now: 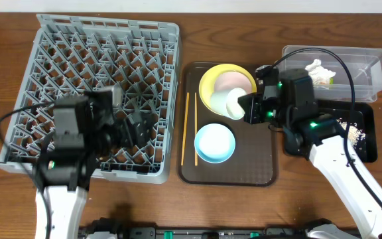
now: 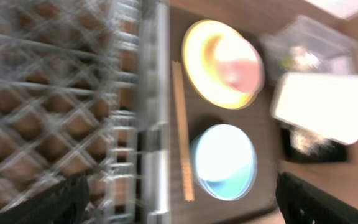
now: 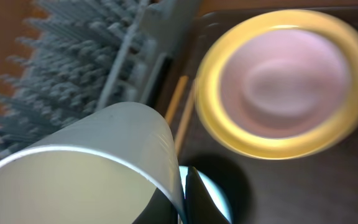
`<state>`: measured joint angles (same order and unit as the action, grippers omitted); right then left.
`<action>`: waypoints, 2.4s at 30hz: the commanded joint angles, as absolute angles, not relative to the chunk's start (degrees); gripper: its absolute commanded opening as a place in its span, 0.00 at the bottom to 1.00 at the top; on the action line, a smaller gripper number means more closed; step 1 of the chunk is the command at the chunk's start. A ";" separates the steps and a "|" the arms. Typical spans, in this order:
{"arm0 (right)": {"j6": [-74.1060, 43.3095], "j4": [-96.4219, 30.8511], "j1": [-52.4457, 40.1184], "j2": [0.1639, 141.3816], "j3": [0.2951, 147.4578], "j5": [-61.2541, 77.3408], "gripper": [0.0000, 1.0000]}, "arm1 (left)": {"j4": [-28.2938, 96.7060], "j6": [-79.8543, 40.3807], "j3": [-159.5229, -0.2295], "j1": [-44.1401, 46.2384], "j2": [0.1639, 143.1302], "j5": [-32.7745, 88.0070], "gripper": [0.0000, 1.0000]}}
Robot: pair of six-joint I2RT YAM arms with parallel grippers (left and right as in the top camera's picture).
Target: Sort waste into correct bins and load items into the dishwasher
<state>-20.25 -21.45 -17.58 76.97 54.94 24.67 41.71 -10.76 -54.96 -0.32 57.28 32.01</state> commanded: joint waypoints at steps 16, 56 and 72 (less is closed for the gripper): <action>-19.88 -9.04 -16.29 78.67 55.79 63.26 0.01 | 3.77 -34.68 -55.83 6.59 79.09 84.49 0.96; -22.76 -3.29 -10.20 78.67 55.79 65.25 0.01 | -4.01 -39.72 -55.83 15.94 79.09 84.53 0.86; -23.35 -3.60 -14.15 78.76 55.77 66.26 0.01 | -6.61 -39.79 -55.83 15.94 79.09 80.47 0.91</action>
<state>-23.00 -3.42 -12.67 78.37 54.98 66.98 -6.09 -40.27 -55.59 15.86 79.42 81.45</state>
